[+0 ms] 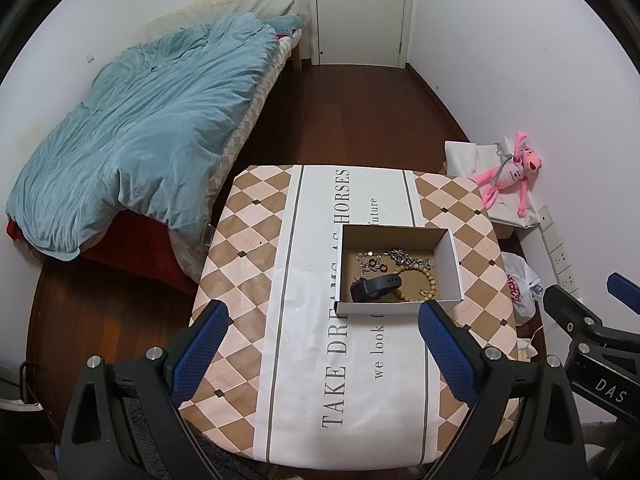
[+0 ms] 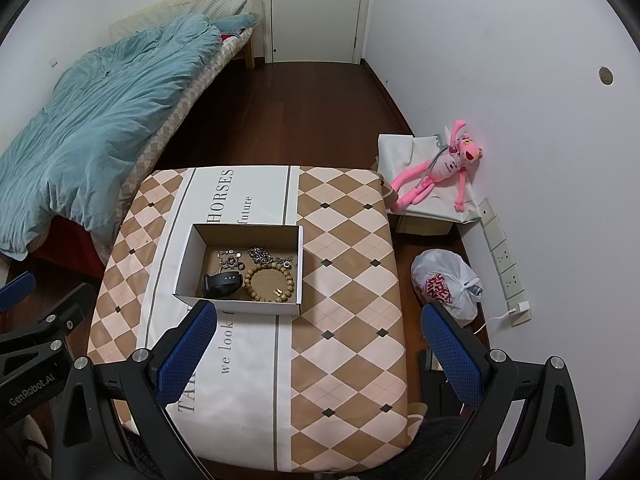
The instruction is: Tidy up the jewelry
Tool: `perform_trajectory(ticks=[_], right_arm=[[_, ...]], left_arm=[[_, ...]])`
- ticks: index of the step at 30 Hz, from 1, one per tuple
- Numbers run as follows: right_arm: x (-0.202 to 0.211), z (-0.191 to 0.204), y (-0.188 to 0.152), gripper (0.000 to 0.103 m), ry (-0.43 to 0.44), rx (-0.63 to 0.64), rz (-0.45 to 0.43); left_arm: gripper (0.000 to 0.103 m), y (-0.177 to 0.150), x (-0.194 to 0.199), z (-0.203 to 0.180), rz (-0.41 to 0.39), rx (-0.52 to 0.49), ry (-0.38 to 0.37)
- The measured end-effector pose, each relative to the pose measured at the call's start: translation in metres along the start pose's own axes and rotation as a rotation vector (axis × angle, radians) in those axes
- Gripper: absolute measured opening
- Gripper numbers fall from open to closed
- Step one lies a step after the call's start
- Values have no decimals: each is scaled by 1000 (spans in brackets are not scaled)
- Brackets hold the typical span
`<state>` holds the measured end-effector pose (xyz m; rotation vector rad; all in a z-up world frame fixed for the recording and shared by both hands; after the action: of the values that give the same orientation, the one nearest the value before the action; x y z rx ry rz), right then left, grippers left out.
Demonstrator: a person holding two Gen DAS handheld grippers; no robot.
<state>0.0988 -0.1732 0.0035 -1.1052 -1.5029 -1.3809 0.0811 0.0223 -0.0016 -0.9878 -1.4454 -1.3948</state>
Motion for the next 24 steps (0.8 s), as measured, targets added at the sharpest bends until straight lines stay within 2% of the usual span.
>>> perform_trajectory(ticks=[24], right_arm=[[-5, -3, 2, 103, 1, 1, 7]], left_arm=[[97, -1, 0, -2, 3, -7, -1]])
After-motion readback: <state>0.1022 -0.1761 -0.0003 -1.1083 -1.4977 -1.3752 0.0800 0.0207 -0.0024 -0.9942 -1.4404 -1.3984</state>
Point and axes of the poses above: each gripper's, at about its wrist camera, not at the fingertips, and x roughly against the way its jaws point, z to its left, y to its top, the point moved 2 cm from there along -x, roughly the way its jaws point, and after that the axes turned 15 degrees about z, right-handed, at the moved point
